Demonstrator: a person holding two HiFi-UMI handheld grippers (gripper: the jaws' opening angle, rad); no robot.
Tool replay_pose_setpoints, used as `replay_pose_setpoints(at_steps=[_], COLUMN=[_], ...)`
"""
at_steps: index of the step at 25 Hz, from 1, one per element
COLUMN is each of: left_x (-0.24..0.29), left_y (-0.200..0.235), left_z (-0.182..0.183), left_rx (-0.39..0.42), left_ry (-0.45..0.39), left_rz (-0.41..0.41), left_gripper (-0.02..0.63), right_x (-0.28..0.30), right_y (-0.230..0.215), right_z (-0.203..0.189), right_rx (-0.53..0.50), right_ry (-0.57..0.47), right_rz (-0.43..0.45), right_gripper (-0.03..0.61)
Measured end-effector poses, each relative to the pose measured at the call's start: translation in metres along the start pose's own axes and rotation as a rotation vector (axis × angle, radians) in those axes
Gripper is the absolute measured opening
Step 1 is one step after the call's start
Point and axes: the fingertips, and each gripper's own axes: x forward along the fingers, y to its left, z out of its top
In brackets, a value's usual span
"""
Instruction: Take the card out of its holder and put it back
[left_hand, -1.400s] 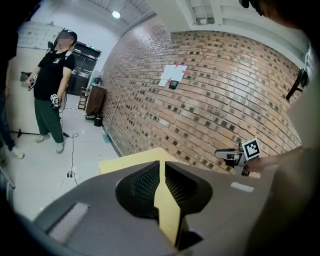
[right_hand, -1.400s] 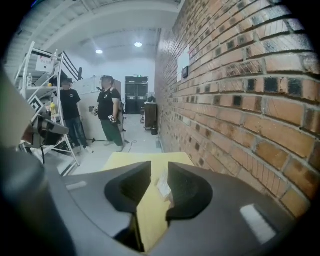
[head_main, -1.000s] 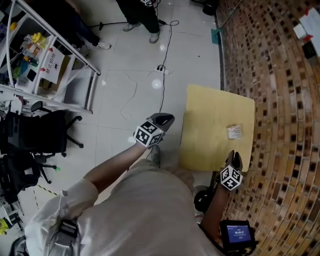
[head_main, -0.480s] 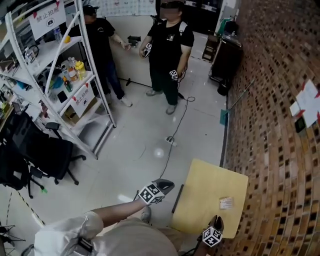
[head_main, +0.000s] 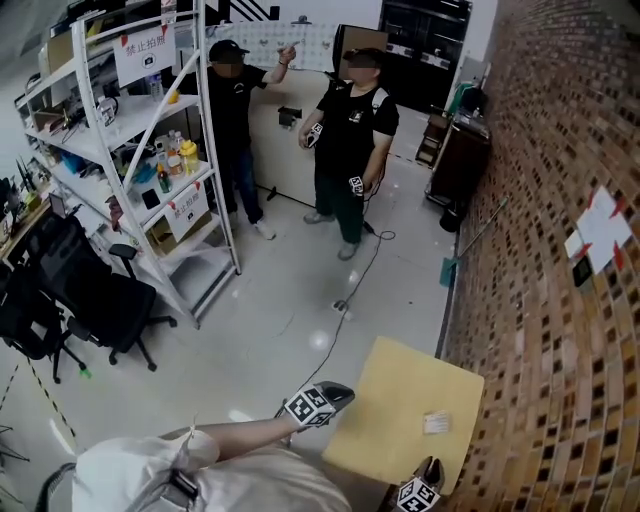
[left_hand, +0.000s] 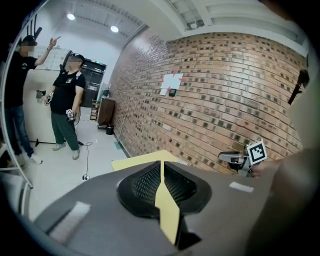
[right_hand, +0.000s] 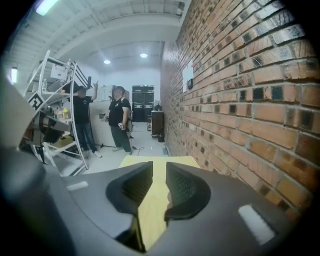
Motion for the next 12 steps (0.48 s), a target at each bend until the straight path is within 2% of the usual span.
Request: replay_pose_setpoints(at_steps=[4,8,12], left_x=[0.009,0.011,0.005], left_y=[-0.035,-0.058,-0.066], left_z=[-0.007,-0.031,-0.057], left_rx=[0.027,-0.013,-0.033], left_ry=[0.003,0.019,0.042], left_rz=[-0.024,-0.034,-0.024], left_gripper=[0.040,0.040,0.037], right_x=[-0.018,-0.032,-0.039], right_y=[-0.004,0.001,0.017], right_z=[-0.019,-0.036,-0.037], right_rx=[0.000,-0.032,-0.065], right_ry=[0.007,0.014,-0.005], right_rz=[0.022,0.047,0.090], right_gripper=[0.086,0.084,0.084])
